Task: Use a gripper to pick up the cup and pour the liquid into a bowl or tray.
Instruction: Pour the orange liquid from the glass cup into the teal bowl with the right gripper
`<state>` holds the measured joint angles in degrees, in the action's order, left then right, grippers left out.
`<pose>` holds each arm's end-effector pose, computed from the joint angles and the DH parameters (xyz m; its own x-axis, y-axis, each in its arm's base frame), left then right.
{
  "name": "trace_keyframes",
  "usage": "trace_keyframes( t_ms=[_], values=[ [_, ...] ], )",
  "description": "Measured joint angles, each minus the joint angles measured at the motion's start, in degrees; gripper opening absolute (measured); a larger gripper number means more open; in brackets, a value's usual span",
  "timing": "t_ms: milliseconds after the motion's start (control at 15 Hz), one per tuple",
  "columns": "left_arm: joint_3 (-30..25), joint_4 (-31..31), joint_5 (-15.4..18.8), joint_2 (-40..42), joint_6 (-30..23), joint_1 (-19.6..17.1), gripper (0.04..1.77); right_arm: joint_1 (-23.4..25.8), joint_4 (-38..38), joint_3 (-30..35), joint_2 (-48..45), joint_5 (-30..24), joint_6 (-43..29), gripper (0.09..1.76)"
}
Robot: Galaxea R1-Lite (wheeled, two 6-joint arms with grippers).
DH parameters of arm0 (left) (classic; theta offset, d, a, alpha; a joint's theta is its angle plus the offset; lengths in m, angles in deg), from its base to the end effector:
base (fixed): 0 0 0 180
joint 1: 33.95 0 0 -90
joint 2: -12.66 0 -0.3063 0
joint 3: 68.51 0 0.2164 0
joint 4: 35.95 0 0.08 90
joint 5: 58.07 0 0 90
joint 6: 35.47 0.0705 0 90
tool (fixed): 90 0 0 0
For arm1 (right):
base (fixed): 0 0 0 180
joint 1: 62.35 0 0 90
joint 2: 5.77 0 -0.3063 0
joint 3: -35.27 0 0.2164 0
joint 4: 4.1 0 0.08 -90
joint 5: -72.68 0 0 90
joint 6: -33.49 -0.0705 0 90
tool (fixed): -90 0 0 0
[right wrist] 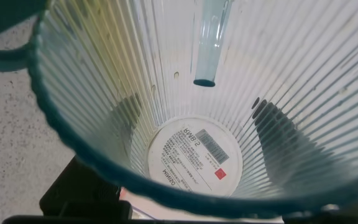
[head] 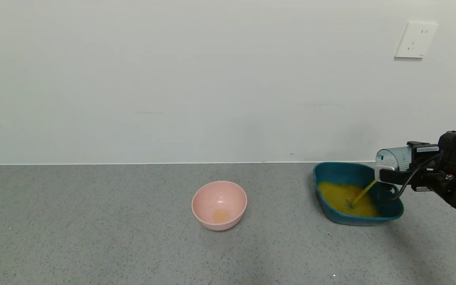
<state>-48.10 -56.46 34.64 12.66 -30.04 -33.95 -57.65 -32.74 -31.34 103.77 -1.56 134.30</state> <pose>0.0469 -0.0033 0.0752 0.9989 -0.0473 -0.0017 0.0472 0.9944 0.0945 0.4012 -0.0522 0.1048 0.9072 -0.3471 -0.2376 -0.3056 -0.1560 -0.9393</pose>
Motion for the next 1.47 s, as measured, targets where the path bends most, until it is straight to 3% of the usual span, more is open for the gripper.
trace_keyframes(
  t_ms=[467,1467],
  values=[
    [0.00,0.00,-0.02,0.00,0.00,0.00,1.72,-1.07,-0.02,-0.35,-1.40,0.00,6.44,1.35],
    [0.00,0.00,0.00,0.00,0.00,0.00,1.72,-2.71,-0.04,-0.37,-2.51,1.07,7.63,1.35]
  ],
)
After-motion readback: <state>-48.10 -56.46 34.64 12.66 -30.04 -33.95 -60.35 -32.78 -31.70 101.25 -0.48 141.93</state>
